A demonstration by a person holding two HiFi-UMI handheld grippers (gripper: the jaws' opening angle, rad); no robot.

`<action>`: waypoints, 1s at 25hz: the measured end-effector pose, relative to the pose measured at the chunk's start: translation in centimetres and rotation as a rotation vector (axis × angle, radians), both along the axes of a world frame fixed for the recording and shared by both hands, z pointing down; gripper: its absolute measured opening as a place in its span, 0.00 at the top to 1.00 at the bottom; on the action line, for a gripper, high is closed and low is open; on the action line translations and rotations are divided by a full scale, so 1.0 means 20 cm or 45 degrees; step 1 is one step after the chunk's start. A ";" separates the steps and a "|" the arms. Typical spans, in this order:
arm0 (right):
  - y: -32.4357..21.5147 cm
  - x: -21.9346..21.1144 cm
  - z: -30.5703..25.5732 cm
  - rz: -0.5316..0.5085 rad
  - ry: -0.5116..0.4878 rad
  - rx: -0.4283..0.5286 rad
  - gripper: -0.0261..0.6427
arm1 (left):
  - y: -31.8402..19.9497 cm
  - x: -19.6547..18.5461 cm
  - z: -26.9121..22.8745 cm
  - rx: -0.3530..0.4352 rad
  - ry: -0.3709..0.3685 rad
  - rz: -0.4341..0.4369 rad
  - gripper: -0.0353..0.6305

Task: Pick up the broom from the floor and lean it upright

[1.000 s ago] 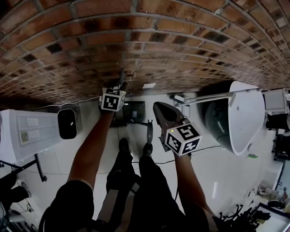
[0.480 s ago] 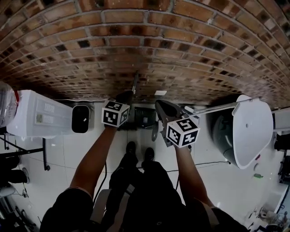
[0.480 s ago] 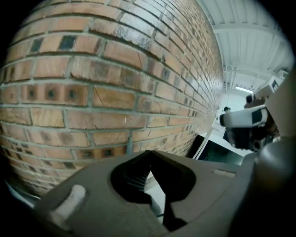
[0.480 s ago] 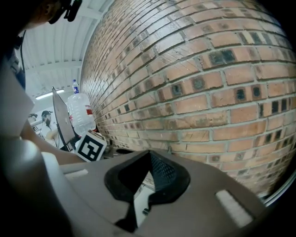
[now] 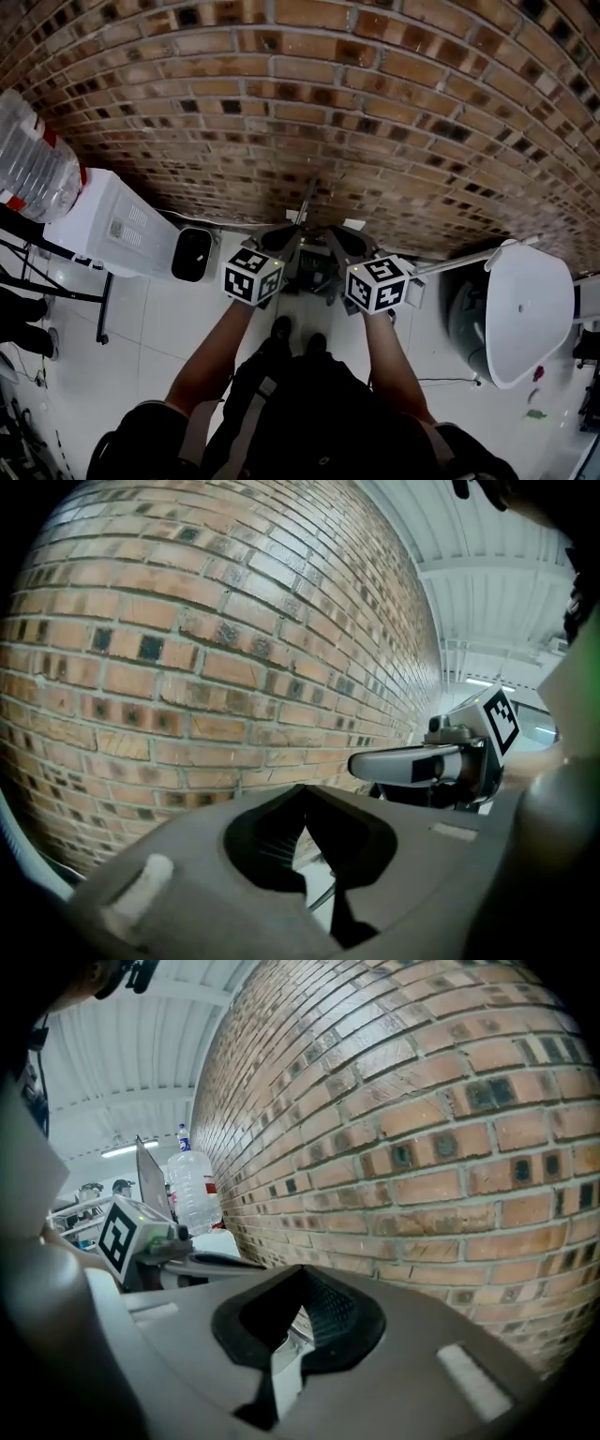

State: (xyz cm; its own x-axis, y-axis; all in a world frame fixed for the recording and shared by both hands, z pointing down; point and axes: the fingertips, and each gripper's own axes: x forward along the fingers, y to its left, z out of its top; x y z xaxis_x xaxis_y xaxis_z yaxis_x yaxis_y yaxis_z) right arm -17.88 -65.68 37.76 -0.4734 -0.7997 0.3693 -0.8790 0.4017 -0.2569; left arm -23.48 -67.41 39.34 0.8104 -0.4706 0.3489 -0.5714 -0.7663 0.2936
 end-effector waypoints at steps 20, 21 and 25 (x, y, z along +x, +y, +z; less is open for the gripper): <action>0.07 -0.08 -0.20 -0.082 -0.029 0.149 0.96 | 0.14 -0.03 -0.24 0.096 0.028 -0.011 0.94; 0.07 -0.08 -0.20 -0.084 -0.029 0.151 0.96 | 0.14 -0.03 -0.24 0.098 0.027 -0.009 0.94; 0.08 -0.07 -0.22 -0.097 -0.033 0.158 0.96 | 0.15 -0.01 -0.26 0.104 0.027 -0.007 0.94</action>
State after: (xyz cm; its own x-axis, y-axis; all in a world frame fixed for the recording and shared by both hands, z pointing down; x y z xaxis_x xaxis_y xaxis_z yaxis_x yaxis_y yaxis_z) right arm -19.27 -64.12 33.43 -0.5424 -0.7999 0.2569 -0.8386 0.4969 -0.2235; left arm -23.74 -64.43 34.23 0.8147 -0.5009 0.2921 -0.5697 -0.7853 0.2425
